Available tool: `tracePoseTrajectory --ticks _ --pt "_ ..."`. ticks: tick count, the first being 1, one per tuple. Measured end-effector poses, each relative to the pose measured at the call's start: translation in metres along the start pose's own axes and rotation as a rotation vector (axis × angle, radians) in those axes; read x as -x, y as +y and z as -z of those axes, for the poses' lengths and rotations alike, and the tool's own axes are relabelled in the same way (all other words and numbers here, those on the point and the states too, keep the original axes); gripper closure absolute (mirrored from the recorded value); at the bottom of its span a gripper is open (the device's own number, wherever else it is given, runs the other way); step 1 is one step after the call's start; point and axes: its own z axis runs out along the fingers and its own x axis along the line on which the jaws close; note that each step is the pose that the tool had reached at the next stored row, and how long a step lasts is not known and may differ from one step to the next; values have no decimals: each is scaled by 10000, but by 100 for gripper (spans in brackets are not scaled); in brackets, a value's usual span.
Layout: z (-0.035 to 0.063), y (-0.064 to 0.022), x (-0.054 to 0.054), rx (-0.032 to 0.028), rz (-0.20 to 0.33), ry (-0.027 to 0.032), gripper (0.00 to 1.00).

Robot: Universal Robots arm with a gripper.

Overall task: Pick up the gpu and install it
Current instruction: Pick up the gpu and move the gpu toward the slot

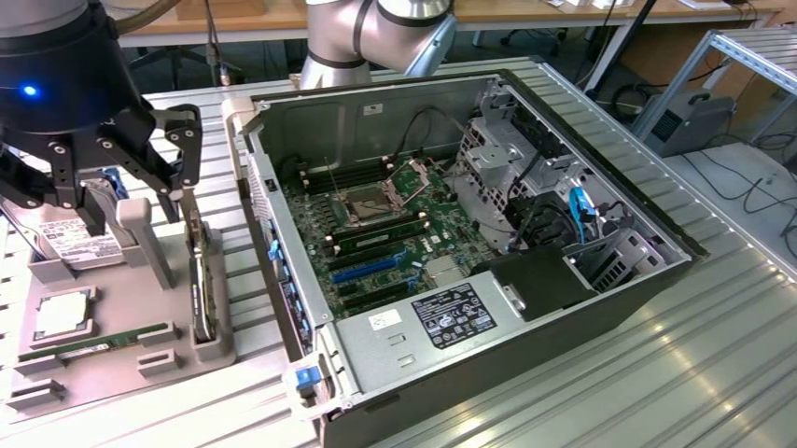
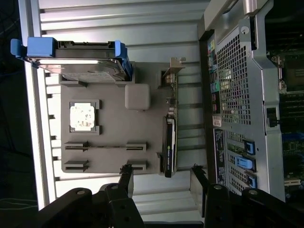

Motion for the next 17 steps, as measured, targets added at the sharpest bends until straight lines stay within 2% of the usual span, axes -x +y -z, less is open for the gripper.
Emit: tracePoseTrajectory --ticks 17 --pt "-63 -3 -2 1 0 -1 40"
